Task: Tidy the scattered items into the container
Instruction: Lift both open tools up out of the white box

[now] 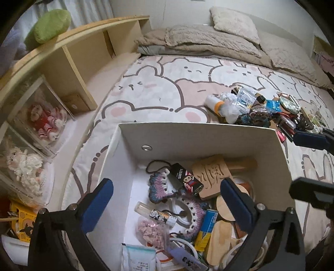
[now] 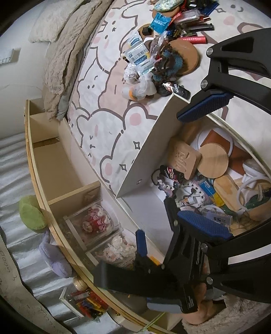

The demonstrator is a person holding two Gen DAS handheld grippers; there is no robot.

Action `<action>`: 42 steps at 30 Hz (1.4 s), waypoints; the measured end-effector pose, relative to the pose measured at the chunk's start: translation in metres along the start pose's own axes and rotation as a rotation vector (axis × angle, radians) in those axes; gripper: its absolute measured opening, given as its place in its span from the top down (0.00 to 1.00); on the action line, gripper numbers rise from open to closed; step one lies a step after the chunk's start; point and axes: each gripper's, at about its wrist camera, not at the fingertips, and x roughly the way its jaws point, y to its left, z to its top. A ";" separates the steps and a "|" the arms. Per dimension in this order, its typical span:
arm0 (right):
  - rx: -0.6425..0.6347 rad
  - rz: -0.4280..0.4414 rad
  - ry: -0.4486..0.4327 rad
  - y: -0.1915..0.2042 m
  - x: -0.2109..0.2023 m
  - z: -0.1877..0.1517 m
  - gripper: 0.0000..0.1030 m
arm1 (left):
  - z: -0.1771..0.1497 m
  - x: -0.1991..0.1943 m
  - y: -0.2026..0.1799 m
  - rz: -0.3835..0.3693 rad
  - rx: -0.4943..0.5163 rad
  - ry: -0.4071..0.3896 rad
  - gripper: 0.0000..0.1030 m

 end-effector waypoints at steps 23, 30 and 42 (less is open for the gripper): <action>-0.072 -0.108 -0.085 0.008 -0.039 -0.016 0.09 | -0.021 -0.074 -0.004 0.004 -0.046 -0.143 0.00; -0.077 -0.117 -0.128 0.007 -0.051 -0.021 0.00 | -0.028 -0.092 -0.013 -0.001 -0.036 -0.182 0.00; -0.069 -0.132 -0.147 0.002 -0.063 -0.030 0.00 | -0.041 -0.112 -0.017 -0.012 -0.058 -0.223 0.00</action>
